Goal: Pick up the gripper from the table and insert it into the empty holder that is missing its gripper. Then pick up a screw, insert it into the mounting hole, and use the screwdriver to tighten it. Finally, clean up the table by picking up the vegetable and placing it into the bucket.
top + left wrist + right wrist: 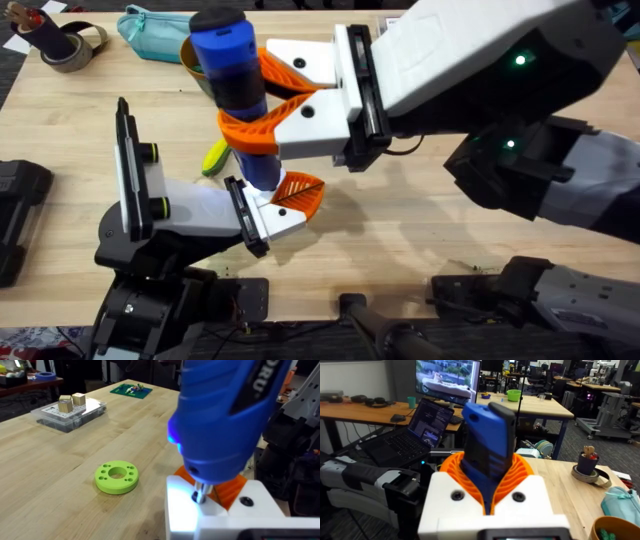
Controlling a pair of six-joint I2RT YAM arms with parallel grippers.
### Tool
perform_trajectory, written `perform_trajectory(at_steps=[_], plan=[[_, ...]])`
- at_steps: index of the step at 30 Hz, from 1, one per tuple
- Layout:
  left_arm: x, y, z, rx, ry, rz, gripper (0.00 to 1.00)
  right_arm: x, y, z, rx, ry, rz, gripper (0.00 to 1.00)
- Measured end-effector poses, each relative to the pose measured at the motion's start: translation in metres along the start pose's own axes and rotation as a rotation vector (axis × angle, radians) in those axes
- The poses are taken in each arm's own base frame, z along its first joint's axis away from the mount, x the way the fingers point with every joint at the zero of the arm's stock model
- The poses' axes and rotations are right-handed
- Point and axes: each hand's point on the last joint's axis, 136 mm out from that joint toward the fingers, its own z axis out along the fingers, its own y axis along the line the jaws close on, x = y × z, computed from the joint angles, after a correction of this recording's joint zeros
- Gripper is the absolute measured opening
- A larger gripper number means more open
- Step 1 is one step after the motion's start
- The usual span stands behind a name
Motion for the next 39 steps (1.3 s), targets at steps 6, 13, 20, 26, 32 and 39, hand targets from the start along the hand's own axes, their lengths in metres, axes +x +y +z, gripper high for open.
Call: perform_trajectory(at_steps=[6,13,20,26,32,39], plan=[[0.003,0.0,0.0,-0.001,0.008,-0.013,0.009,0.006,-0.001,0.0,0.003,0.017,0.049,0.044],[0.002,0.0,0.0,-0.001,0.008,-0.012,0.009,-0.011,0.001,0.001,-0.049,0.009,0.063,0.043],[0.002,0.0,0.0,-0.001,0.008,-0.012,0.009,-0.062,-0.007,-0.001,-0.09,-0.04,-0.016,0.044],[0.002,0.0,0.0,-0.001,0.008,-0.012,0.009,-0.086,-0.014,-0.006,-0.1,-0.028,-0.024,0.045],[0.002,0.0,0.0,-0.001,0.008,-0.012,0.009,-0.1,-0.011,-0.007,-0.123,-0.04,-0.059,0.043],[0.002,0.0,0.0,-0.001,0.008,-0.012,0.009,-0.099,-0.01,-0.007,-0.13,-0.037,-0.063,0.044]])
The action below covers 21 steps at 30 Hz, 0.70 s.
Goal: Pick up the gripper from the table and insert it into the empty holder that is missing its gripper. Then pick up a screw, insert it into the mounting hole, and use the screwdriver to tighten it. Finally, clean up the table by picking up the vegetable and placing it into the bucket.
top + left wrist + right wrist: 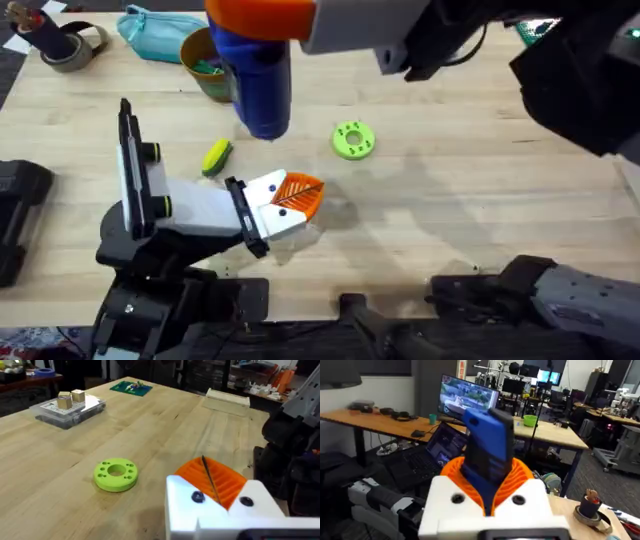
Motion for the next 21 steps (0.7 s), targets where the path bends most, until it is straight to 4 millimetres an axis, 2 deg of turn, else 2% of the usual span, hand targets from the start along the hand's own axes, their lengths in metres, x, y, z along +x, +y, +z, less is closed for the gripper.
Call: perform_trajectory(at_steps=[7,15,21], plan=[[0.0,0.0,0.0,0.0,0.0,0.0,0.009,0.001,0.0,0.0,-0.001,0.004,-0.001,0.045],[0.0,0.0,0.0,0.0,0.0,0.0,0.009,0.016,-0.001,0.0,0.002,0.05,0.032,0.043],[0.0,0.0,0.0,-0.001,0.0,0.0,0.009,0.018,0.007,0.004,-0.04,0.052,-0.05,0.044]])
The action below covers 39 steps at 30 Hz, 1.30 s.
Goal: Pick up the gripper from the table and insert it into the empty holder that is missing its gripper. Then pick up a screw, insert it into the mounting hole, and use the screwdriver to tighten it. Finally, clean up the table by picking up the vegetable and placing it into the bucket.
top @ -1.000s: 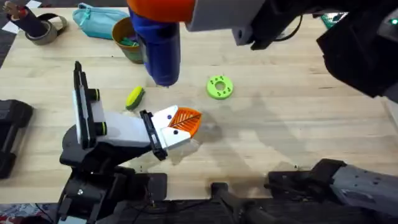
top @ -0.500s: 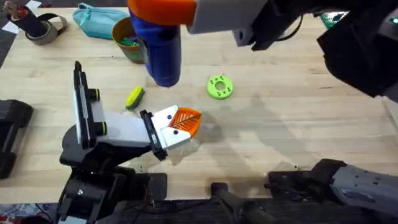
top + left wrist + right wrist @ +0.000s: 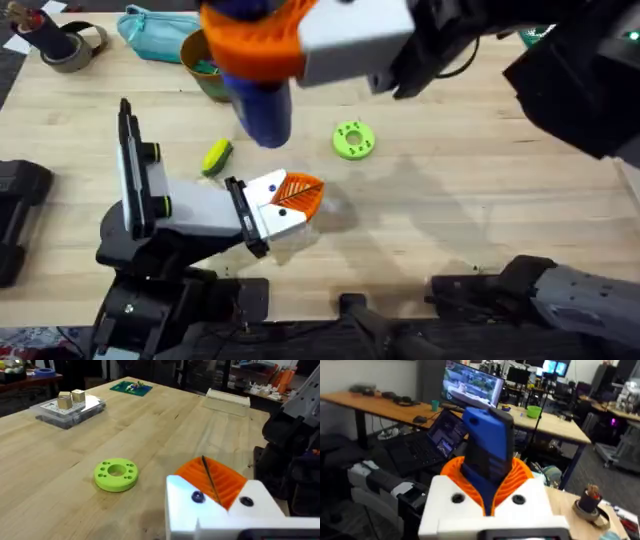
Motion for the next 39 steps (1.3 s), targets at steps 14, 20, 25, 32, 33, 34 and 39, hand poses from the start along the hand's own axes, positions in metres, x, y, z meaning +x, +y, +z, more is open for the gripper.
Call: perform_trajectory(at_steps=[14,20,25,32,33,34,39], plan=[[0.0,0.0,0.0,-0.003,0.0,0.0,0.009,0.018,0.008,0.011,0.006,0.008,-0.02,0.043],[0.0,0.0,0.0,-0.003,0.0,0.0,0.009,0.026,0.004,0.01,0.04,0.005,-0.008,0.044],[0.0,0.0,0.0,-0.003,0.0,0.0,0.009,0.036,0.006,0.008,0.054,-0.007,-0.001,0.044],[0.0,0.001,0.0,-0.003,0.0,0.0,0.009,0.049,0.008,0.004,0.076,-0.018,0.031,0.043],[0.0,0.0,0.0,-0.003,0.0,0.0,0.009,0.051,0.008,0.004,0.078,-0.017,0.039,0.043],[0.0,0.0,0.0,-0.003,0.0,0.0,0.009,0.052,0.008,0.004,0.079,-0.015,0.045,0.043],[0.0,0.0,0.0,-0.003,0.0,0.0,0.009,0.059,0.007,0.003,0.093,-0.008,0.07,0.044]])
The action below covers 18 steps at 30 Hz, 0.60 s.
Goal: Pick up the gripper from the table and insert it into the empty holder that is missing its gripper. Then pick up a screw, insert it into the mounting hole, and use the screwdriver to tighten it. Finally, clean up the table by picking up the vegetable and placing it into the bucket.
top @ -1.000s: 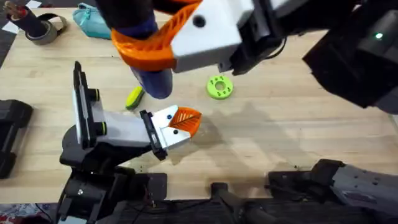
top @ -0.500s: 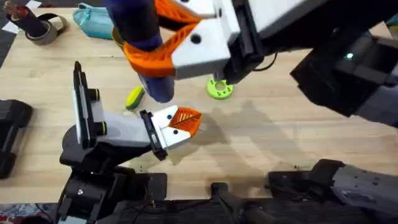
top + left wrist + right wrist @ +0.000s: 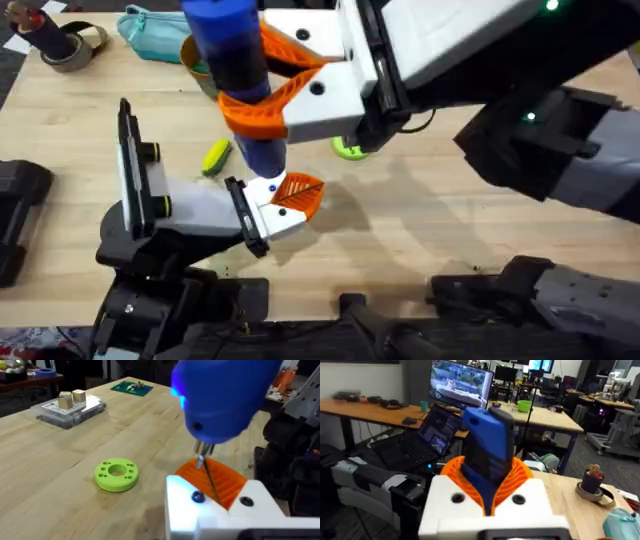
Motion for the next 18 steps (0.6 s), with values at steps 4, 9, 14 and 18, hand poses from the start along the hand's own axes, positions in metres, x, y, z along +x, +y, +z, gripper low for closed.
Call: perform_trajectory(at_steps=[4,9,14,18], plan=[[0.0,0.0,0.0,0.0,0.0,0.0,0.009,0.006,-0.001,-0.001,0.012,0.007,0.023,0.043],[0.0,0.0,0.0,0.0,0.0,0.0,0.009,0.009,0.0,0.001,0.022,0.01,0.036,0.044],[0.0,0.0,0.0,0.0,0.0,0.0,0.009,0.012,0.002,0.003,0.022,0.011,0.044,0.043],[0.0,0.0,0.0,0.0,0.0,0.0,0.009,0.013,0.002,0.003,0.026,0.012,0.046,0.044]])
